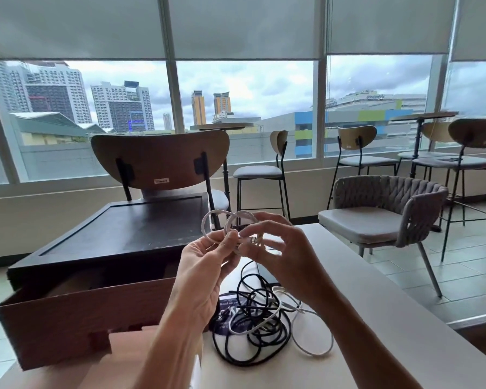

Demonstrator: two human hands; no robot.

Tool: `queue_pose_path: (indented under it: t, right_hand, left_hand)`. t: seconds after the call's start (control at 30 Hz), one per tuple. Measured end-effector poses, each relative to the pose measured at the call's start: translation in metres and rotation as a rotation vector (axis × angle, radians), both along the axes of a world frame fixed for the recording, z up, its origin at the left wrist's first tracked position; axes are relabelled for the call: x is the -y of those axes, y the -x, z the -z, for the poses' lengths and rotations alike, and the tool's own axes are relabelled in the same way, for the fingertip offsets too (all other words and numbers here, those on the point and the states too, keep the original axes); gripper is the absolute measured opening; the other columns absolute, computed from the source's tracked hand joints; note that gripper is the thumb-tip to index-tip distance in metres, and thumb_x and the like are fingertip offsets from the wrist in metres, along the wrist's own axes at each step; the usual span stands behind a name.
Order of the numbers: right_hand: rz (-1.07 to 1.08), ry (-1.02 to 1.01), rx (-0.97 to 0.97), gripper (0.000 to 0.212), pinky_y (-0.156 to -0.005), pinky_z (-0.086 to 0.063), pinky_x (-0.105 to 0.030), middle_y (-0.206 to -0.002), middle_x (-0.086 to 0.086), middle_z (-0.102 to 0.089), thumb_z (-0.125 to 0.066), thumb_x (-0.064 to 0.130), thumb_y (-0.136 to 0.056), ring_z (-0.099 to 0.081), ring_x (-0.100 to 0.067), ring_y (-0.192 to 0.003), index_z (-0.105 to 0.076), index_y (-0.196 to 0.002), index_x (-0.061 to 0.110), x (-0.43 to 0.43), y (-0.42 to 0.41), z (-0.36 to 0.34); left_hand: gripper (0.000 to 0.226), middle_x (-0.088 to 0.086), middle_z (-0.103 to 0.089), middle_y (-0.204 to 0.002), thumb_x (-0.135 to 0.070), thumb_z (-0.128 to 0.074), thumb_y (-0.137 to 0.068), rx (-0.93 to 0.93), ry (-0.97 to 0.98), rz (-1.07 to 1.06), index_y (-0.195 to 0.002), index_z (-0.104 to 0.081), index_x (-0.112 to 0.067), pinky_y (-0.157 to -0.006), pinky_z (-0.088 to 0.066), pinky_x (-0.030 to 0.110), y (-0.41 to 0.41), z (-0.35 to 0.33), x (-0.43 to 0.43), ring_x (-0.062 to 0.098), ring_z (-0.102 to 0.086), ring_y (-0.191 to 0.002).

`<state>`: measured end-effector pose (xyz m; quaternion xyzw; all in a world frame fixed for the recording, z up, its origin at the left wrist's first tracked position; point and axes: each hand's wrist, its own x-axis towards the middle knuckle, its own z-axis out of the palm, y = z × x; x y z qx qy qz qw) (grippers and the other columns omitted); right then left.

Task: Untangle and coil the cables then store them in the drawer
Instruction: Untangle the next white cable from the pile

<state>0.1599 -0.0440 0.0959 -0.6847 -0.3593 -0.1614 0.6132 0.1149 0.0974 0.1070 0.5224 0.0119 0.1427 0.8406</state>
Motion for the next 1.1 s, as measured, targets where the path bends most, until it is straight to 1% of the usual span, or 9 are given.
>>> queue_pose_path:
  t: [0.17, 0.3, 0.37, 0.53, 0.63, 0.73, 0.83, 1.0, 1.1]
  right_hand:
    - [0.303, 0.069, 0.212, 0.005, -0.097, -0.039, -0.013, -0.125, 0.018, -0.060, -0.077, 0.026, -0.084, -0.052, 0.002, -0.122, -0.076, -0.088, 0.027, -0.001, 0.001, 0.002]
    - [0.326, 0.103, 0.317, 0.004, -0.093, -0.034, -0.004, -0.122, 0.014, -0.061, -0.076, 0.021, -0.084, -0.052, -0.002, -0.120, -0.073, -0.085, 0.020, 0.003, 0.002, -0.002]
    - [0.295, 0.111, 0.333, 0.005, -0.091, -0.035, -0.005, -0.119, 0.010, -0.062, -0.075, 0.017, -0.086, -0.055, -0.003, -0.115, -0.072, -0.084, 0.015, 0.011, 0.000, -0.004]
    - [0.205, 0.135, 0.257, 0.005, -0.087, -0.039, -0.006, -0.110, 0.006, -0.064, -0.074, 0.014, -0.086, -0.061, -0.005, -0.106, -0.072, -0.083, 0.011, 0.022, -0.002, -0.007]
    - [0.132, 0.125, 0.174, 0.003, -0.086, -0.048, -0.019, -0.102, 0.010, -0.067, -0.074, 0.017, -0.087, -0.064, -0.009, -0.101, -0.073, -0.084, 0.016, 0.022, -0.004, -0.007]
    - [0.075, 0.057, 0.030, 0.007, -0.070, -0.050, -0.018, -0.084, 0.010, -0.072, -0.077, 0.017, -0.084, -0.069, -0.005, -0.078, -0.072, -0.083, 0.021, 0.025, -0.003, -0.010]
    - [0.064, -0.089, -0.013, 0.013, -0.058, -0.050, -0.020, -0.072, -0.003, -0.068, -0.079, 0.013, -0.082, -0.061, -0.009, -0.056, -0.068, -0.088, 0.011, 0.021, 0.002, -0.013]
    - [0.078, -0.192, -0.104, 0.030, -0.071, -0.058, -0.028, -0.076, -0.001, -0.072, -0.079, 0.012, -0.082, -0.069, -0.015, -0.071, -0.062, -0.107, 0.012, 0.009, 0.003, -0.007]
    - [0.089, -0.163, -0.136, 0.021, -0.076, -0.059, -0.036, -0.087, -0.002, -0.074, -0.075, 0.015, -0.087, -0.069, -0.016, -0.080, -0.068, -0.106, 0.021, 0.007, 0.000, -0.004]
  left_hand:
    - [0.004, 0.009, -0.072, -0.078, -0.008, -0.068, -0.089, 0.000, 0.010, 0.011, -0.088, -0.070, -0.005, -0.061, -0.056, 0.019, 0.000, 0.000, 0.003, 0.009, -0.068, -0.065]
    - [0.013, 0.013, -0.076, -0.093, -0.010, -0.065, -0.093, -0.044, 0.059, 0.003, -0.101, -0.068, -0.001, -0.063, -0.055, 0.020, -0.001, -0.004, -0.004, 0.010, -0.067, -0.072]
    - [0.013, 0.011, -0.076, -0.090, -0.010, -0.064, -0.093, -0.056, 0.110, -0.027, -0.100, -0.068, -0.001, -0.063, -0.054, 0.020, 0.000, -0.007, -0.014, 0.010, -0.064, -0.072]
    - [0.007, 0.004, -0.075, -0.083, -0.010, -0.062, -0.094, -0.051, 0.138, -0.055, -0.092, -0.068, -0.008, -0.071, -0.051, 0.023, -0.001, -0.006, -0.033, 0.010, -0.063, -0.075]
    - [0.007, 0.002, -0.074, -0.079, -0.012, -0.062, -0.094, -0.027, 0.106, -0.039, -0.089, -0.066, -0.010, -0.069, -0.051, 0.021, 0.000, -0.006, -0.035, 0.008, -0.064, -0.070]
    - [0.008, 0.001, -0.073, -0.079, -0.019, -0.066, -0.087, 0.024, -0.022, 0.032, -0.087, -0.067, -0.011, -0.064, -0.055, 0.016, 0.006, -0.009, -0.043, 0.006, -0.066, -0.069]
    - [0.015, -0.001, -0.070, -0.076, -0.022, -0.066, -0.081, 0.054, -0.143, 0.127, -0.089, -0.069, -0.009, -0.062, -0.055, 0.013, 0.013, -0.010, -0.047, 0.005, -0.063, -0.066]
    - [0.032, 0.001, -0.068, -0.075, -0.024, -0.066, -0.082, 0.072, -0.282, 0.201, -0.105, -0.069, -0.003, -0.065, -0.051, 0.015, 0.011, -0.006, -0.037, 0.006, -0.061, -0.069]
    - [0.028, 0.001, -0.069, -0.075, -0.025, -0.066, -0.082, 0.099, -0.299, 0.193, -0.102, -0.071, -0.007, -0.070, -0.050, 0.017, 0.009, -0.005, -0.034, 0.007, -0.061, -0.071]
